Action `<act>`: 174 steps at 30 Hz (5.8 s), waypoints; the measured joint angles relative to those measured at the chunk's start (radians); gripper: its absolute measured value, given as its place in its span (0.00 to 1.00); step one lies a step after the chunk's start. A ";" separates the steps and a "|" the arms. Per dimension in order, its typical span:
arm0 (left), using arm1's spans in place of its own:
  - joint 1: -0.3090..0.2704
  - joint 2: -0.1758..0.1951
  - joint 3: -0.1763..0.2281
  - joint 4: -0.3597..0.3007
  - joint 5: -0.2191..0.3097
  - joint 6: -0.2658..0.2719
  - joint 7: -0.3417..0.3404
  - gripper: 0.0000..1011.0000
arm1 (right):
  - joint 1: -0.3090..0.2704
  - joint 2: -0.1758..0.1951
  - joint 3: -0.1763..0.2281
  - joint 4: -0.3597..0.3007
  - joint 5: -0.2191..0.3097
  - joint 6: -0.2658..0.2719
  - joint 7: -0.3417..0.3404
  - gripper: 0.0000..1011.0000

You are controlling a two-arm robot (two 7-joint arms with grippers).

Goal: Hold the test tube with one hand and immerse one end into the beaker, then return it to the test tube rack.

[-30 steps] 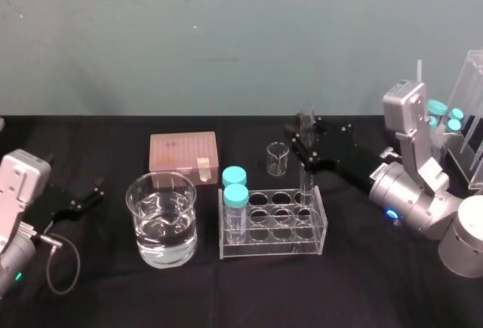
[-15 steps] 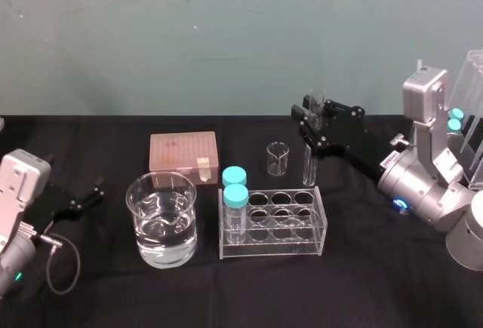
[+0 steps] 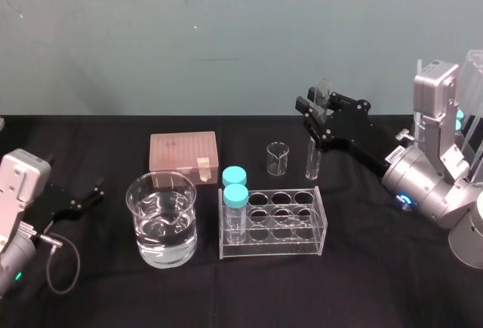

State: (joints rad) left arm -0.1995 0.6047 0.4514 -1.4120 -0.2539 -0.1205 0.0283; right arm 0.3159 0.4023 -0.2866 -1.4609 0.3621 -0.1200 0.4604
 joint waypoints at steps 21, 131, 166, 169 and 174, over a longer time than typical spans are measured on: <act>0.000 0.000 0.000 0.000 0.000 0.000 0.000 0.99 | -0.019 -0.008 0.034 -0.014 0.045 0.011 -0.023 0.24; 0.000 0.000 0.000 0.000 0.000 0.000 0.000 0.99 | 0.351 -0.119 -0.276 0.299 0.205 -0.090 0.382 0.24; 0.000 0.000 0.000 0.000 0.000 0.000 0.000 0.99 | 0.365 -0.162 -0.367 0.306 0.227 -0.091 0.419 0.24; 0.000 0.000 0.000 0.000 0.000 0.000 0.000 0.99 | 0.365 -0.166 -0.371 0.319 0.225 -0.098 0.420 0.24; 0.000 0.000 0.000 0.000 0.000 0.000 0.000 0.99 | 0.362 -0.171 -0.375 0.331 0.220 -0.103 0.421 0.24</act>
State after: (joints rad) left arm -0.1995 0.6047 0.4514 -1.4120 -0.2539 -0.1205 0.0283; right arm 0.6781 0.2317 -0.6620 -1.1298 0.5819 -0.2232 0.8809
